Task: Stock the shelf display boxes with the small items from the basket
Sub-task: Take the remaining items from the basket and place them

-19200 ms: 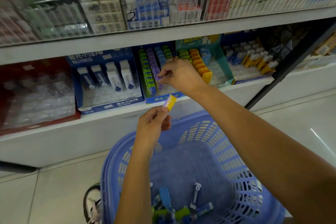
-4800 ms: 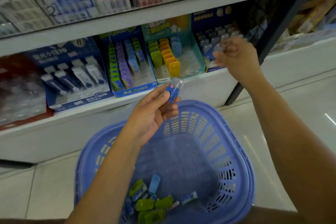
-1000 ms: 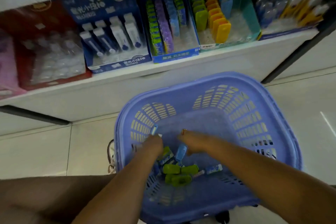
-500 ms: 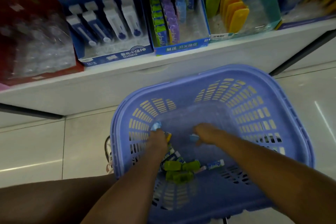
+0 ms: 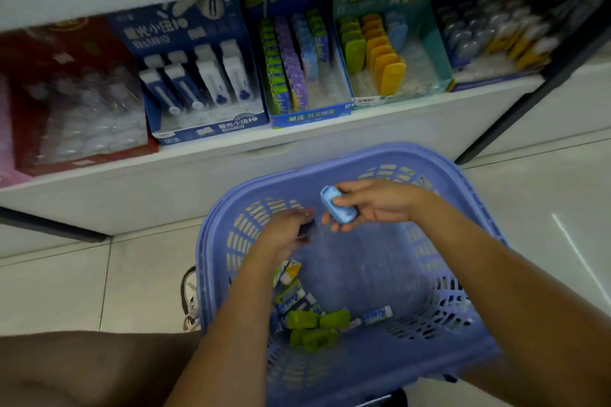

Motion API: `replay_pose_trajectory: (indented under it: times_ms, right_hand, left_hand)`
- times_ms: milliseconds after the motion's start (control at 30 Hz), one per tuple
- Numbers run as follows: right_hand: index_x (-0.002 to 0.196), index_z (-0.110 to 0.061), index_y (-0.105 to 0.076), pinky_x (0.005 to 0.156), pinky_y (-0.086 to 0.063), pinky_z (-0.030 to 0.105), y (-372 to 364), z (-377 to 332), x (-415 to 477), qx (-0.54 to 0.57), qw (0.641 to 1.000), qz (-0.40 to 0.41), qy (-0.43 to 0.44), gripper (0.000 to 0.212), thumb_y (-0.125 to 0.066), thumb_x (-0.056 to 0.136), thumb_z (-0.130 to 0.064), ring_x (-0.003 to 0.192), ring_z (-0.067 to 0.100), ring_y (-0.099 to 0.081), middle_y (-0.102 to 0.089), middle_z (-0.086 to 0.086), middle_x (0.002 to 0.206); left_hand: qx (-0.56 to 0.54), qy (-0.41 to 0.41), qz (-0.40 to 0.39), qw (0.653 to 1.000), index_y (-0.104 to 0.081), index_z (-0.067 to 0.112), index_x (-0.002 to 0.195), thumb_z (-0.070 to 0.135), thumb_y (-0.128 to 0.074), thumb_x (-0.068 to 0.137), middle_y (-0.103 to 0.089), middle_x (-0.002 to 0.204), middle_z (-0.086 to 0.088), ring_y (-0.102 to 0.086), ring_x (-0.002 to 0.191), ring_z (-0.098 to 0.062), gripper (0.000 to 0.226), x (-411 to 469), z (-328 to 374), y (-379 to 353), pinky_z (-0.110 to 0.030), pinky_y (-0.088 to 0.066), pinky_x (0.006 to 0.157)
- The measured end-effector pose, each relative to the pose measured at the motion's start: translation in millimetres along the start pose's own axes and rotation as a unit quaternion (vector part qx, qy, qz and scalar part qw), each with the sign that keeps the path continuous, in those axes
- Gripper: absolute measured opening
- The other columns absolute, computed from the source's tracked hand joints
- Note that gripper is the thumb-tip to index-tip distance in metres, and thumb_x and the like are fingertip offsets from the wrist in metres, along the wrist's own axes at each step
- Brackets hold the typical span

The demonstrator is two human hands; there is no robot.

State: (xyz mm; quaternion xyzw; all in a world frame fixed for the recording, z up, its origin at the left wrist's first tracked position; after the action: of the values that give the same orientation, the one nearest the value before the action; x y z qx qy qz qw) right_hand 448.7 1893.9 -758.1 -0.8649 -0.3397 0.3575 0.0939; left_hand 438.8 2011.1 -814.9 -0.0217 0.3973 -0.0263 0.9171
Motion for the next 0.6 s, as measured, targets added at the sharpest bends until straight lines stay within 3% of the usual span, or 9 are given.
replay_pose_trajectory:
  times_ms: [100,233,300,367,433,500,600]
  right_hand:
    - [0.105,-0.015,-0.061,0.057,-0.053,0.023,2,-32,-20,-0.003,0.999,0.032,0.039,0.023,-0.056,0.086,-0.026,0.062,0.017,-0.064,-0.07,0.008,0.083]
    - [0.105,-0.017,-0.063,0.047,-0.031,0.018,-2,-65,-42,-0.134,0.986,0.06,0.079,0.024,-0.059,0.085,-0.031,0.05,0.006,-0.039,-0.052,-0.01,0.065]
    - [0.099,-0.016,-0.066,0.045,-0.032,0.014,-3,-84,-55,-0.199,0.97,0.095,0.107,0.018,-0.066,0.084,-0.026,0.047,0.004,-0.036,-0.048,-0.009,0.061]
    - [0.09,-0.015,-0.067,0.044,-0.035,0.013,7,-106,-70,-0.214,0.949,0.178,0.149,0.009,-0.07,0.082,-0.019,0.044,0.004,-0.041,-0.053,-0.006,0.058]
    - [0.087,-0.015,-0.067,0.05,-0.04,0.016,20,-127,-87,-0.167,0.927,0.264,0.209,0.005,-0.07,0.082,-0.015,0.049,0.004,-0.049,-0.059,-0.001,0.065]
    - [0.089,-0.015,-0.068,0.056,-0.044,0.016,29,-141,-100,-0.091,0.913,0.291,0.271,0.005,-0.063,0.087,-0.015,0.055,0.004,-0.052,-0.06,0.0,0.07]
    - [0.096,-0.014,-0.068,0.057,-0.046,0.015,43,-158,-119,-0.067,0.886,0.325,0.324,0.012,-0.056,0.093,-0.017,0.059,0.005,-0.055,-0.061,0.001,0.073]
  left_hand:
    - [-0.152,-0.035,-0.033,0.987,-0.06,0.007,0.087,0.012,-0.045,0.098,-0.05,0.068,-0.006,-0.052,0.042,-0.011,0.019,-28,40,-18,-0.019,-0.044,0.041]
    - [-0.036,-0.136,-0.039,0.989,-0.063,0.015,0.078,0.041,-0.053,0.093,-0.051,0.057,0.003,-0.046,0.043,-0.01,0.032,-65,81,-29,-0.023,-0.04,0.043]
    - [0.02,-0.191,-0.03,0.981,-0.059,0.015,0.067,0.04,-0.058,0.09,-0.049,0.048,0.004,-0.045,0.041,-0.011,0.034,-82,102,-37,-0.024,-0.041,0.045]
    - [0.034,-0.243,-0.009,0.969,-0.059,0.014,0.065,0.033,-0.062,0.09,-0.047,0.044,0.003,-0.043,0.039,-0.012,0.031,-95,123,-41,-0.024,-0.039,0.046]
    - [0.038,-0.294,0.002,0.955,-0.065,0.01,0.073,0.026,-0.064,0.089,-0.047,0.043,0.003,-0.042,0.038,-0.011,0.022,-105,145,-46,-0.021,-0.038,0.044]
    - [0.066,-0.34,0.01,0.938,-0.067,0.007,0.084,0.023,-0.065,0.089,-0.048,0.043,0.004,-0.043,0.036,-0.008,0.017,-113,167,-56,-0.017,-0.037,0.041]
    - [0.07,-0.358,0.014,0.931,-0.066,0.007,0.091,0.023,-0.06,0.092,-0.05,0.042,0.008,-0.045,0.037,-0.008,0.017,-115,184,-71,-0.017,-0.039,0.042]
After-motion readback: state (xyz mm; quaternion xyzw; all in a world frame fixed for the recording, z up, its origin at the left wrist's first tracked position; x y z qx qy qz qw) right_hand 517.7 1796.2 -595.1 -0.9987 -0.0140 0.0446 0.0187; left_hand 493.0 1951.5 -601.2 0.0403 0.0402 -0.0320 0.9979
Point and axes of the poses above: each hand's wrist, its own x-axis towards the middle knuckle, its own y-axis out of the back of the hand, z = x × y, the point moved 10 cm from there along x, towards the middle knuckle
